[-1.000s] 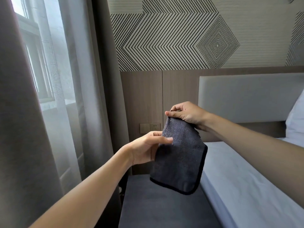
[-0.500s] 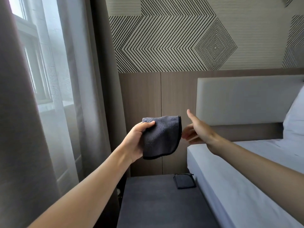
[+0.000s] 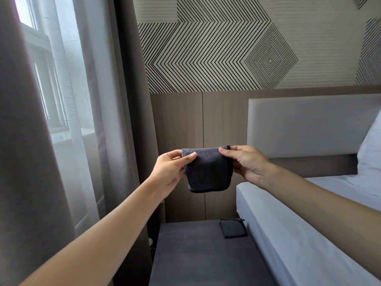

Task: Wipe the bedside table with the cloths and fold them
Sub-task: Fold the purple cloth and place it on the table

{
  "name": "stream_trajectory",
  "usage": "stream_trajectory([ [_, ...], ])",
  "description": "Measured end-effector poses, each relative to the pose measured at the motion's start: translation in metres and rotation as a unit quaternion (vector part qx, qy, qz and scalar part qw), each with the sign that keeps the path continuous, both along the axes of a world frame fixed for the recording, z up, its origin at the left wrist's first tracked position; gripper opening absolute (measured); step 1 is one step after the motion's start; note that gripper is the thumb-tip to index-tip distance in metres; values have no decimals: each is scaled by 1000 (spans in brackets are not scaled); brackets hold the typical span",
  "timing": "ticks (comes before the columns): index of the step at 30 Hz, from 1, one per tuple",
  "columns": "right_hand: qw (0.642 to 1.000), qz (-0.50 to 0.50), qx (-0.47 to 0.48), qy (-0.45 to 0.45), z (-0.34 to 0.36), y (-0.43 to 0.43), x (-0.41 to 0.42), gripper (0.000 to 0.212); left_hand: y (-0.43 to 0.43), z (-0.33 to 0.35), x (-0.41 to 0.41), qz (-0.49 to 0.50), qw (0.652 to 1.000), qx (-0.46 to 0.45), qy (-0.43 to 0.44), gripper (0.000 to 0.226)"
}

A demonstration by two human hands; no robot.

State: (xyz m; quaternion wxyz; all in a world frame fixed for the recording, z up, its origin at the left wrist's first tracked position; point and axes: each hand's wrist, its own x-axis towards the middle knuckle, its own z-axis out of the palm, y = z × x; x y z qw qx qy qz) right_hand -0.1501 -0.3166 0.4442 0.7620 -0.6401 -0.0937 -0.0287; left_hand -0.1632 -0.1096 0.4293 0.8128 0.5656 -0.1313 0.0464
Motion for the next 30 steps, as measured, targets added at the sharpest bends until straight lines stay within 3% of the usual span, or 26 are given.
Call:
stream_trajectory([
  [4,997,-76,-10,-33,3,-2,2,29,6,4,4,50,998,4,-30,45],
  [7,996,-65,-8,-67,10,-5,3,23,9,7,6,74,993,61,-75,51],
  [10,995,-11,-21,-94,16,-10,4,22,10,10,6,126,976,127,-121,34],
  [13,987,-13,-92,-132,20,-17,3,21,14,14,6,167,957,176,-161,24],
  [17,940,-86,-247,-220,22,-19,-1,17,15,18,5,187,939,219,-188,19],
  [23,880,-181,-351,-263,26,-16,0,17,12,20,5,183,940,217,-188,13],
  [27,928,-93,-288,-215,27,-16,4,11,11,21,7,147,945,247,-156,8],
  [30,941,-61,-282,-174,22,-13,7,11,6,17,8,108,946,272,-141,4],
])
